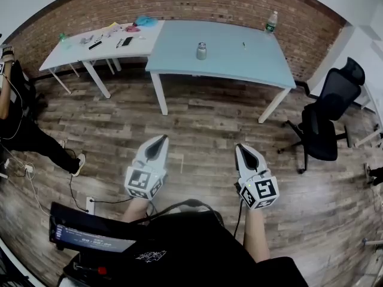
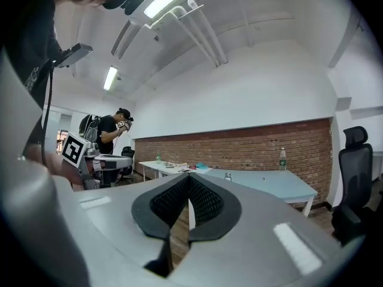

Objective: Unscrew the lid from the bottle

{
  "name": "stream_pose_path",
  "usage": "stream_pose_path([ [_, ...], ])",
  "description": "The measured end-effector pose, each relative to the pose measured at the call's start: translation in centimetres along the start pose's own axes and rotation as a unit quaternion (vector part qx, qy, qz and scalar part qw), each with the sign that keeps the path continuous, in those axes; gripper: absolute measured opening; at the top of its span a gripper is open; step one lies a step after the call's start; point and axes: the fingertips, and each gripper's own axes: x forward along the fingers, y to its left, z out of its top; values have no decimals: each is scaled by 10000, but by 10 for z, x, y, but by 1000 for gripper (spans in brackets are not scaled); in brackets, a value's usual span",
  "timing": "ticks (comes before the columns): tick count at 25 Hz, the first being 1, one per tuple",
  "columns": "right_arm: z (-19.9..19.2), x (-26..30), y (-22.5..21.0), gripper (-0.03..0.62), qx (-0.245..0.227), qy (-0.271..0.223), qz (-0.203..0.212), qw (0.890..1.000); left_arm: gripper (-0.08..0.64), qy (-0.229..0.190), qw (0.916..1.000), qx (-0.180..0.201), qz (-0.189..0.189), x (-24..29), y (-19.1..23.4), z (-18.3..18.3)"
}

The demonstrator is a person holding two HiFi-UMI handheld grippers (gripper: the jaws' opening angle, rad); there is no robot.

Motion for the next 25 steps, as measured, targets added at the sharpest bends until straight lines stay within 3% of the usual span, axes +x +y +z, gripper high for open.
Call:
stream_pose_path([
  [13, 3, -8, -8, 2, 402, -189, 77, 9990, 0, -11, 10000, 24, -76, 7, -17, 3],
  [25, -5, -22, -21, 2, 355, -49, 262, 9990, 0, 38, 10000, 86, -21, 11, -41, 1],
])
